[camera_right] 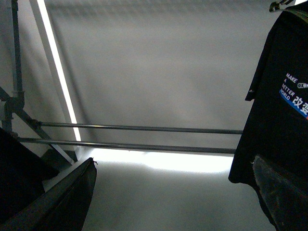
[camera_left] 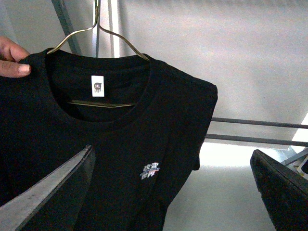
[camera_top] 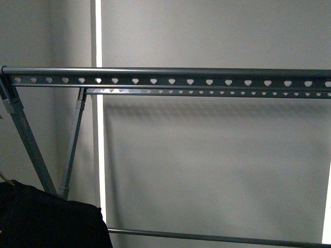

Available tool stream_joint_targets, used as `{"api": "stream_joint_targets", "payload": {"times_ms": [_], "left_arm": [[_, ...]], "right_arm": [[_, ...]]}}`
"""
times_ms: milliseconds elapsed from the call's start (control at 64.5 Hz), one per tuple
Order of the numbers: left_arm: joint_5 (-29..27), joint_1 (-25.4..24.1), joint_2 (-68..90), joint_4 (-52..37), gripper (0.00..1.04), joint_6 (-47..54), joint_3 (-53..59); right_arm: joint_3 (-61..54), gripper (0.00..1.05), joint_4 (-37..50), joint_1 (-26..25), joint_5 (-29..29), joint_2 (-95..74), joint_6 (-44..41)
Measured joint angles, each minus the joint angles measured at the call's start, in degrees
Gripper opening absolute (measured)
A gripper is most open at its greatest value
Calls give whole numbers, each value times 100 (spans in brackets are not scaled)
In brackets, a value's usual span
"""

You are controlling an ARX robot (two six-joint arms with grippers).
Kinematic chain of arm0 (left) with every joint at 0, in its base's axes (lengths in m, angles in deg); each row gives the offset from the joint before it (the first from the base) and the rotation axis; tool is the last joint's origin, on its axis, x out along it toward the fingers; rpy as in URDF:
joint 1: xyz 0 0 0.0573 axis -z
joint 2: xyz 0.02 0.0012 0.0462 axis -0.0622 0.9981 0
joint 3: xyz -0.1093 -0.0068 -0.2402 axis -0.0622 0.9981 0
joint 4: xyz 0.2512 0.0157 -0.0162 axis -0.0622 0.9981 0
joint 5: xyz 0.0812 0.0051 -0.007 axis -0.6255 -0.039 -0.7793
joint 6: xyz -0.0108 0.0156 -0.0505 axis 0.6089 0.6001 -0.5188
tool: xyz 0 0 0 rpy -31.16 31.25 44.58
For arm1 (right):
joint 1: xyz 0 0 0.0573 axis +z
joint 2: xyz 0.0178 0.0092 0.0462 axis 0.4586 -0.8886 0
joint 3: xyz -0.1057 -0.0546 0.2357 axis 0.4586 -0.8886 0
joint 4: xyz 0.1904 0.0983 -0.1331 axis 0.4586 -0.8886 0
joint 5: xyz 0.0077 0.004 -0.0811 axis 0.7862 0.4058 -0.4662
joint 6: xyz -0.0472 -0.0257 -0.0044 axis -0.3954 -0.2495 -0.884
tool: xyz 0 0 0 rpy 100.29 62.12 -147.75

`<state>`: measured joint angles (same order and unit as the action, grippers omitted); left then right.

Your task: Hang clothes on hanger

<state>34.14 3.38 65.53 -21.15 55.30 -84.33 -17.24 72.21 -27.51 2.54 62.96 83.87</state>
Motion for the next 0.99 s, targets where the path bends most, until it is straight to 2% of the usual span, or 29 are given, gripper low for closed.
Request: {"api": "stream_joint_targets", "payload": {"times_ms": [512, 574, 621, 714, 760, 791, 838, 869, 931, 993], "left_arm": [[2, 0, 0, 0, 98, 2, 0], [431, 4, 142, -420, 98, 234, 15], [356, 192, 479, -1067, 98, 520, -7], [-492, 920, 1810, -2396, 98, 603, -295], [-809, 1126, 2529, -2942, 98, 474, -614], [-1115, 1158, 3220, -3191, 98, 155, -1073], [-1370, 1062, 4026, -2948, 98, -452, -1790], [-1373, 922, 4568, -2514, 98, -1019, -2312], [-1095, 728, 5880, -986, 98, -2756, -3569], [-1209, 728, 6513, -310, 98, -3875, -4076]], "right_arm": [[0, 97, 0, 0, 0, 0, 2], [0, 97, 0, 0, 0, 0, 0], [0, 97, 0, 0, 4, 0, 0], [0, 97, 0, 0, -2, 0, 0], [0, 97, 0, 0, 2, 0, 2], [0, 97, 0, 0, 4, 0, 0], [0, 97, 0, 0, 2, 0, 0], [0, 97, 0, 0, 0, 0, 0], [0, 97, 0, 0, 0, 0, 0], [0, 97, 0, 0, 2, 0, 0]]}}
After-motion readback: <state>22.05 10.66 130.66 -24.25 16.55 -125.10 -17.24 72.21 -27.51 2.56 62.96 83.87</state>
